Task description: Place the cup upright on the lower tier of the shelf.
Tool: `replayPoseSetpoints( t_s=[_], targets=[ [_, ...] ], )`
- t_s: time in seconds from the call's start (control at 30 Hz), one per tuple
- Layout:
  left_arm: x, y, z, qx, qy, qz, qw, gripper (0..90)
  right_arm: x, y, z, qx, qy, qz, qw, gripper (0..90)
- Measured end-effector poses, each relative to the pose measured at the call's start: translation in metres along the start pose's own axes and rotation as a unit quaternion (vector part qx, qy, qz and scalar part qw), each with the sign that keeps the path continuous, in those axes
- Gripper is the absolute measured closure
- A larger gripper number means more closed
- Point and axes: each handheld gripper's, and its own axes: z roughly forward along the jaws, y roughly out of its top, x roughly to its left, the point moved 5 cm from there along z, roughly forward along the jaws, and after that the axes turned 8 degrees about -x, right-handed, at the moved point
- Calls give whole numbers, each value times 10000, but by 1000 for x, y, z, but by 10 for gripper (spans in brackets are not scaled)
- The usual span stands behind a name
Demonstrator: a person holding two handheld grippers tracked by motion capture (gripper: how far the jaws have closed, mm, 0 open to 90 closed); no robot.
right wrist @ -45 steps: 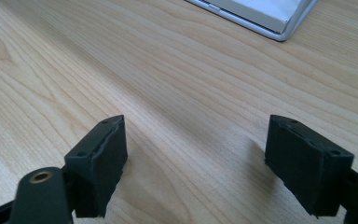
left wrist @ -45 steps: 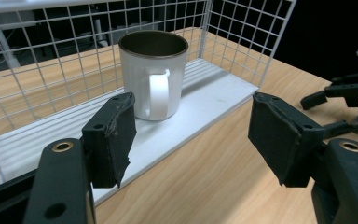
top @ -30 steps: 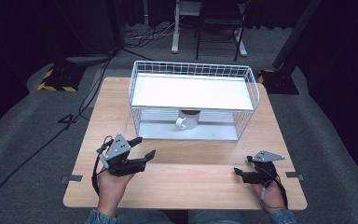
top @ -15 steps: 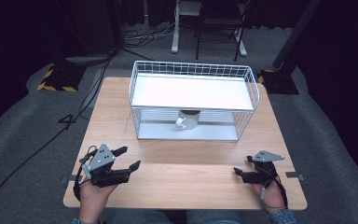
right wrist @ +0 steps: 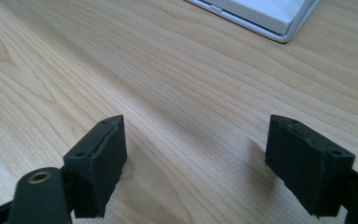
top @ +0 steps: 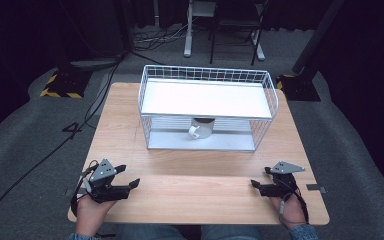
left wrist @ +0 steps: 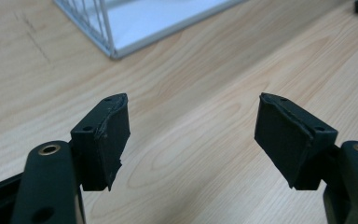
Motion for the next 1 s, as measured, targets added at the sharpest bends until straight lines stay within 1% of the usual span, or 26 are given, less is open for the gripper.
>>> replayPoseSetpoints(
  t_s=[0.03,0.1,0.13,0.17,0.3,0.33,0.4,0.5,0.57,0.63,0.67,0.7,0.73,0.77,0.83,0.87,1.0],
  targets=[
    [2,-3,1,82,-1,-23,10000,268,0,0,0,-1,-2,-2,10000,206],
    [5,-8,2,156,23,-86,9998,268,0,0,0,-2,-6,-9,10000,206],
    [7,-12,3,266,87,-92,9996,268,0,0,0,-5,-3,-14,10000,206],
    [7,-12,3,266,87,-92,9996,268,0,0,0,-5,-3,-14,10000,206],
    [12,-21,4,463,164,-127,9987,268,1,0,0,-7,-1,-11,10000,206],
    [14,-24,5,526,189,-91,9984,268,0,0,0,-8,-3,-19,10000,206],
    [16,-28,6,643,206,-125,9976,265,0,0,0,-8,-3,-15,10000,206],
    [18,-33,8,789,301,-115,9964,253,1,0,0,-7,-4,-13,10000,206],
    [20,-36,9,832,355,-97,9959,249,1,0,0,-7,-4,-13,10000,206],
    [21,-39,10,929,404,-79,9948,241,1,0,0,-8,-6,-16,10000,206],
    [22,-42,12,997,493,-62,9938,221,1,0,0,-8,-1,-21,10000,206],
    [22,-42,12,997,493,-62,9938,205,1,0,0,-8,-1,-21,10000,206],
    [22,-45,16,955,578,28,9938,173,1,0,0,-17,6,-31,10000,206],
    [22,-45,16,955,578,28,9938,153,1,0,0,-17,6,-31,10000,206],
    [24,-47,17,772,569,63,9954,148,1,0,0,-11,7,-33,10000,205],
    [24,-47,17,778,529,31,9956,144,1,0,0,-4,10,-19,10000,205],
    [24,-47,18,773,515,56,9957,129,1,0,0,-4,12,-17,10000,206]
  ],
)
